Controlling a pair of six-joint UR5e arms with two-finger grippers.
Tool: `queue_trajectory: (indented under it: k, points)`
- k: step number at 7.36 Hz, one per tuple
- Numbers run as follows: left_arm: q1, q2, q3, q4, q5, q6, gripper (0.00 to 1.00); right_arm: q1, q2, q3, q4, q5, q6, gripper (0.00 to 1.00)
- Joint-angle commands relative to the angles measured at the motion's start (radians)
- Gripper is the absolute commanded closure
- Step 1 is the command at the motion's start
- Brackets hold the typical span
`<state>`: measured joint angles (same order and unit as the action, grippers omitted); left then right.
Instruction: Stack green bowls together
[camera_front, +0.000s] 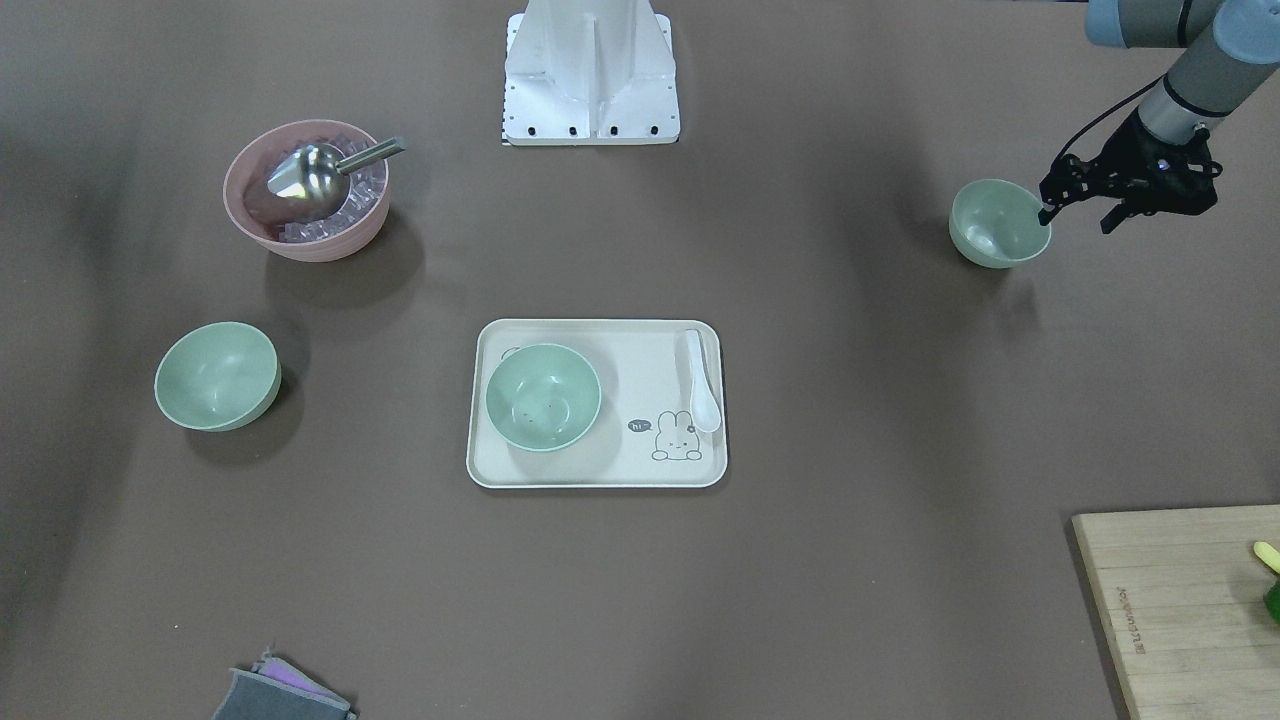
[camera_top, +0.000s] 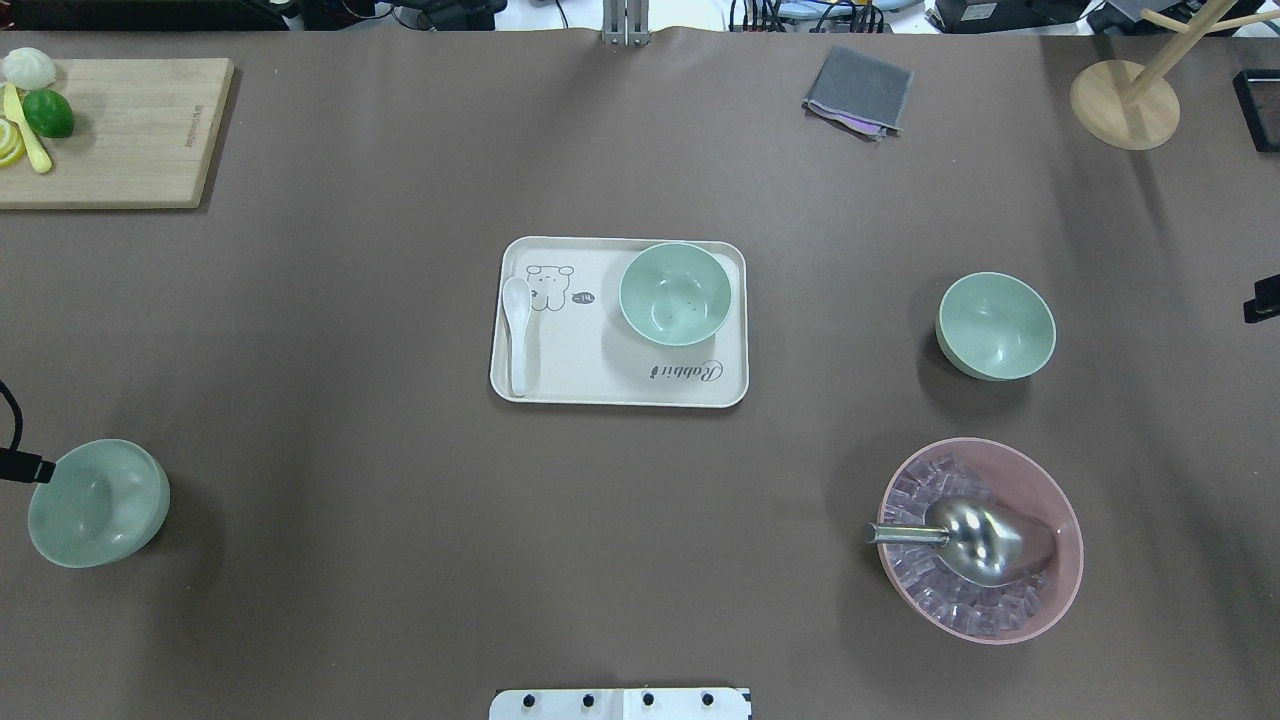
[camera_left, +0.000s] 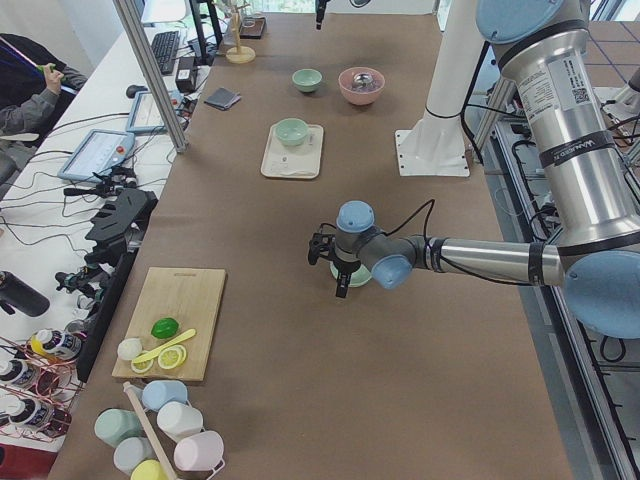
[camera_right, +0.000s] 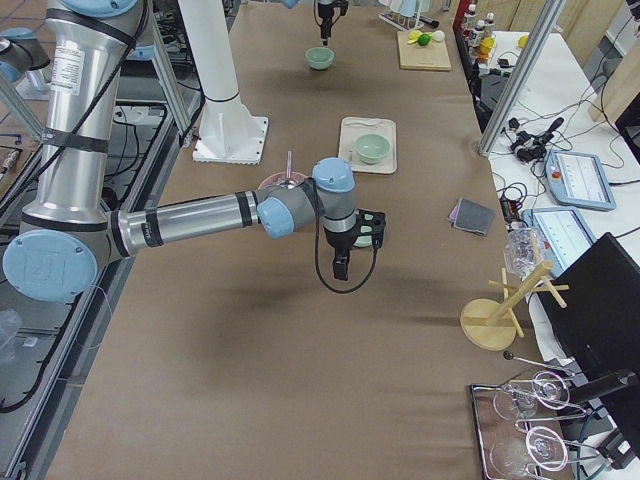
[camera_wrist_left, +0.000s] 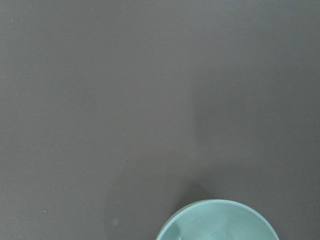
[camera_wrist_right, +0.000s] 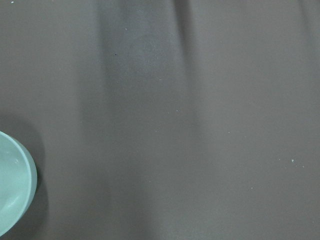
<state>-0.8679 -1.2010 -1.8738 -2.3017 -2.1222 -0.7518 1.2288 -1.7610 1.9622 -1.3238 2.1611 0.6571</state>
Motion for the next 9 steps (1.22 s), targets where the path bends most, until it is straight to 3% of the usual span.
queue_trajectory:
  k: [1,3,5,9]
  points:
    - [0.033,-0.002,0.022,-0.03,-0.001,0.002,0.21,0.0,0.0,0.0,0.0,-0.001,0.001,0.0]
    - [0.058,-0.003,0.031,-0.047,-0.001,0.002,0.36,0.0,0.0,0.0,0.0,-0.001,-0.001,0.0]
    - [0.064,-0.005,0.033,-0.056,-0.004,0.002,0.6,0.0,0.0,0.0,0.0,-0.001,0.001,0.0]
    - [0.064,0.0,0.035,-0.067,-0.004,0.002,1.0,0.0,0.002,0.0,0.0,-0.001,0.001,0.0]
